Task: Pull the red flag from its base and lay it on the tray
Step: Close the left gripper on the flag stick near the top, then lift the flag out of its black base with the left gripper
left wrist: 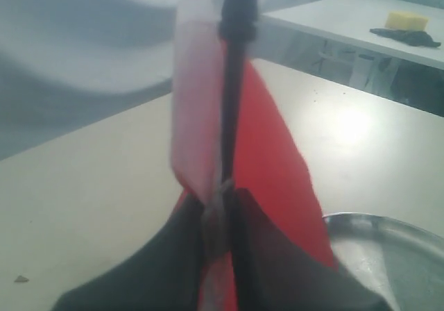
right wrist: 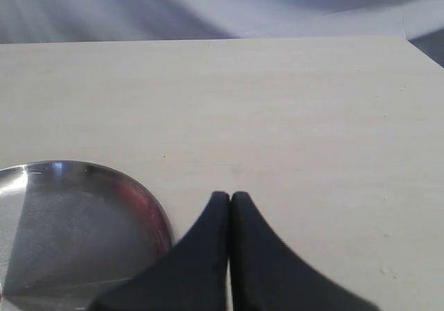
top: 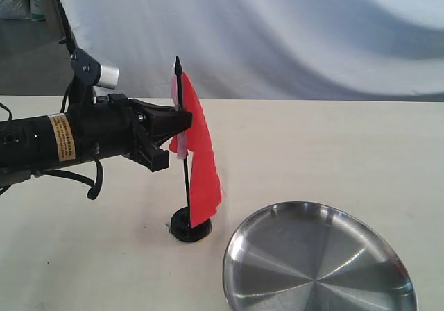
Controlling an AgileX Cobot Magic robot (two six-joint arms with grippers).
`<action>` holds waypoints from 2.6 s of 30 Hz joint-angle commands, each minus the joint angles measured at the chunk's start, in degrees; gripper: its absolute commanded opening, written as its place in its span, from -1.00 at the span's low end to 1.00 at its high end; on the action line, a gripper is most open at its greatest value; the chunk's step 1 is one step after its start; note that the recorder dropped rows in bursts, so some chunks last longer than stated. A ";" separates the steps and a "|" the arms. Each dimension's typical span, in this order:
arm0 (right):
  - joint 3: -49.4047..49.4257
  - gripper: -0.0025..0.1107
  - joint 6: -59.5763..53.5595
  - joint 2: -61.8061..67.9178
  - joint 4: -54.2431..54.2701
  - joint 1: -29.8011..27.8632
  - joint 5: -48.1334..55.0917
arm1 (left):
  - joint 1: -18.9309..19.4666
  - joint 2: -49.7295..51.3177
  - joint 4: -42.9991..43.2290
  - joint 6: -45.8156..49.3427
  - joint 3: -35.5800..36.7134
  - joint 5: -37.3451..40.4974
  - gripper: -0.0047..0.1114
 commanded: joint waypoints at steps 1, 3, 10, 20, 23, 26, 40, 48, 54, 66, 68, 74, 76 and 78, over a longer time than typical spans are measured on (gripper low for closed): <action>-0.16 -0.96 -0.18 -0.23 -0.16 -0.17 -0.57 | -0.27 -0.13 -0.35 0.21 -0.45 -3.65 -0.92; -0.16 -0.96 -0.18 -0.23 -0.16 -0.17 -0.57 | -0.27 -0.23 -0.24 0.33 -0.97 -6.01 -0.92; -0.16 -0.96 -0.18 -0.23 -0.16 -0.17 -0.57 | -0.27 -5.34 -0.14 0.11 -2.76 -5.31 -0.92; -0.16 -0.96 -0.18 -0.23 -0.16 -0.17 -0.57 | -0.27 -19.30 1.73 -7.69 -5.37 2.35 -0.92; -0.16 -0.96 -0.18 -0.23 -0.16 -0.17 -0.57 | -0.27 -19.97 3.73 -14.79 -5.37 -0.32 -0.92; -0.16 -0.96 -0.18 -0.23 -0.16 -0.17 -0.57 | -1.30 -19.50 7.49 -21.89 -5.37 -3.15 -0.92; -0.16 -0.96 -0.18 -0.23 -0.16 -0.17 -0.57 | -16.27 2.00 -0.23 -41.58 -5.37 -4.35 -0.92; -0.16 -0.96 -0.18 -0.23 -0.16 -0.17 -0.57 | -22.83 12.40 -11.84 -41.75 -5.51 -15.24 -0.92; -0.16 -0.96 -0.18 -0.23 -0.16 -0.17 -0.57 | -25.48 19.50 -15.65 -42.32 -6.10 -15.58 -0.92; -0.16 -0.96 -0.18 -0.23 -0.16 -0.17 -0.57 | -25.53 29.38 -18.82 -46.65 -8.68 -15.58 -0.92; -0.16 -0.96 -0.18 -0.23 -0.16 -0.17 -0.57 | -25.53 30.44 -18.82 -47.54 -9.48 -15.58 -0.92; -0.16 -0.96 -0.18 -0.23 -0.16 -0.17 -0.57 | -25.53 31.32 -17.90 -48.09 -10.89 -14.42 -0.89; -0.16 -0.96 -0.18 -0.23 -0.16 -0.17 -0.57 | -25.53 31.32 -17.47 -48.09 -11.41 -13.47 -0.81; -0.16 -0.96 -0.18 -0.23 -0.16 -0.17 -0.57 | -25.53 31.32 -17.28 -48.09 -11.79 -12.50 -0.61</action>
